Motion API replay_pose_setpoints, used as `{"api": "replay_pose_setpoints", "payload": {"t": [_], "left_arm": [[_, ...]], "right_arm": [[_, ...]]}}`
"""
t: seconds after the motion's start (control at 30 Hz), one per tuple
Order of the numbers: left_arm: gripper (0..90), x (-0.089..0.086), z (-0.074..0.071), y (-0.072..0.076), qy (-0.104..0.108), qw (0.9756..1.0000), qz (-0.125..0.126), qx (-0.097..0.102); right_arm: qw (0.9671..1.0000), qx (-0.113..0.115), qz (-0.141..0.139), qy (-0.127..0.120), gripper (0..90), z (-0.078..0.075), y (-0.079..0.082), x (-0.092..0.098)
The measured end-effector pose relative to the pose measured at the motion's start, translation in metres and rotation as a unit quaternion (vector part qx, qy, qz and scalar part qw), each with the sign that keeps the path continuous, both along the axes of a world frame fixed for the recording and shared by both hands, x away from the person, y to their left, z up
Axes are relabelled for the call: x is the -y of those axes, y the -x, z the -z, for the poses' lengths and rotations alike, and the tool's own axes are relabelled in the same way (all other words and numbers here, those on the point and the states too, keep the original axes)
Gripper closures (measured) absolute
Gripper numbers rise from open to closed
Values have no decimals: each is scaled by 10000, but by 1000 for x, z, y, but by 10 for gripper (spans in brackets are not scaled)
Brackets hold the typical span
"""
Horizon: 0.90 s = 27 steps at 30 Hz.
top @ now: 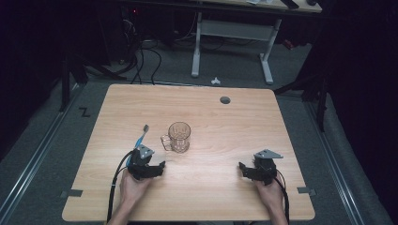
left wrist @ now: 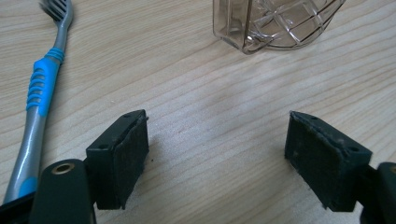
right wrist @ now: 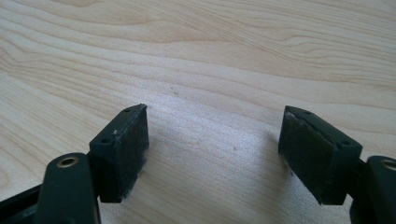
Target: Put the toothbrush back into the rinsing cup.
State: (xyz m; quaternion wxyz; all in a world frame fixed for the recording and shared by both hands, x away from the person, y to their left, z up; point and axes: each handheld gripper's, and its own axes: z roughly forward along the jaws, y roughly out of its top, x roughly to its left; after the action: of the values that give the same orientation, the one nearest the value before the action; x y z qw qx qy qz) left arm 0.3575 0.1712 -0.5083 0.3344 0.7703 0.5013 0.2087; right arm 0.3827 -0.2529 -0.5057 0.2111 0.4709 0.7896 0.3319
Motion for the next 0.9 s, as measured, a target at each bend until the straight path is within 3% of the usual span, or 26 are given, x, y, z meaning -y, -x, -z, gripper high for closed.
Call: {"api": "replay_pose_setpoints", "payload": {"t": [0.57,0.9], "left_arm": [[248,-15,-16,11,222,9997,-60,61],[256,-21,-17,15,218,9997,-100,75]], "right_arm": [[10000,1,0,0,245,0,0,0],[10000,1,0,0,246,0,0,0]]}}
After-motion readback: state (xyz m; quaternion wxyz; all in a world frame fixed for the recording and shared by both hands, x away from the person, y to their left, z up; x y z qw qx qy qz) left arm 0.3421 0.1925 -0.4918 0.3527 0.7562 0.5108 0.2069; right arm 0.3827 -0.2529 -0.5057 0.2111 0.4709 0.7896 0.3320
